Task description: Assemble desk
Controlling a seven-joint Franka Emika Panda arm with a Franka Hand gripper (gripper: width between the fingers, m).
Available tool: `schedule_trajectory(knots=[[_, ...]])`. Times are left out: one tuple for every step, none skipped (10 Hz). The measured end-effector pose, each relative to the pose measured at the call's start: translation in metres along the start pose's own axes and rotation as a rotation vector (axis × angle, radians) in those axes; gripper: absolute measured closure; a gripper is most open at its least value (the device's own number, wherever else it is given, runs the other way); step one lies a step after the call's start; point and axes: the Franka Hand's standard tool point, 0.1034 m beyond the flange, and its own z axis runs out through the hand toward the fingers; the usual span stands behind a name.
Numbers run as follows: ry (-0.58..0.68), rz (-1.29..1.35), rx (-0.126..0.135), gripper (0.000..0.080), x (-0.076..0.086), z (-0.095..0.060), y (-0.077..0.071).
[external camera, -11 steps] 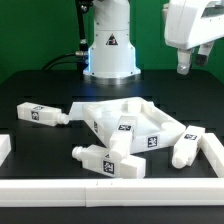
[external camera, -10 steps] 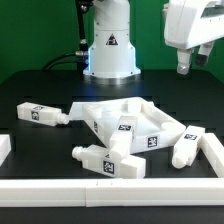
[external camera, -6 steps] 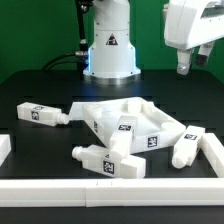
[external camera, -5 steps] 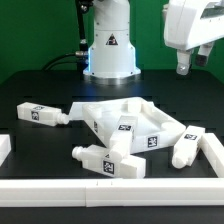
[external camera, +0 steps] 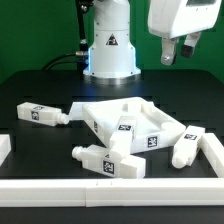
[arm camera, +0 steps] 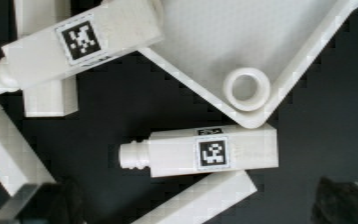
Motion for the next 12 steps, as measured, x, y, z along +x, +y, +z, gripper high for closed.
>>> schedule_trajectory(knots=[[0.0,0.0,0.001,0.015,0.0,0.0,0.0],[-0.001,0.0,0.001,0.015,0.0,0.0,0.0],[0.008,0.011,-0.006,0.015,0.0,0.002,0.004],[0.035,0.04,-0.022,0.015,0.001,0.005,0.013],[0.083,0.069,-0.049,0.015,-0.001,0.012,0.022],[0.082,0.148,0.003,0.015,-0.011,0.019,0.025],[0.071,0.19,0.037,0.015,-0.014,0.021,0.034],[0.08,0.175,0.024,0.015,-0.009,0.019,0.033],[0.079,0.173,0.026,0.015,-0.008,0.02,0.031],[0.078,0.175,0.027,0.015,-0.009,0.02,0.031],[0.078,0.175,0.027,0.015,-0.009,0.021,0.031],[0.109,0.188,0.006,0.015,-0.008,0.025,0.039]])
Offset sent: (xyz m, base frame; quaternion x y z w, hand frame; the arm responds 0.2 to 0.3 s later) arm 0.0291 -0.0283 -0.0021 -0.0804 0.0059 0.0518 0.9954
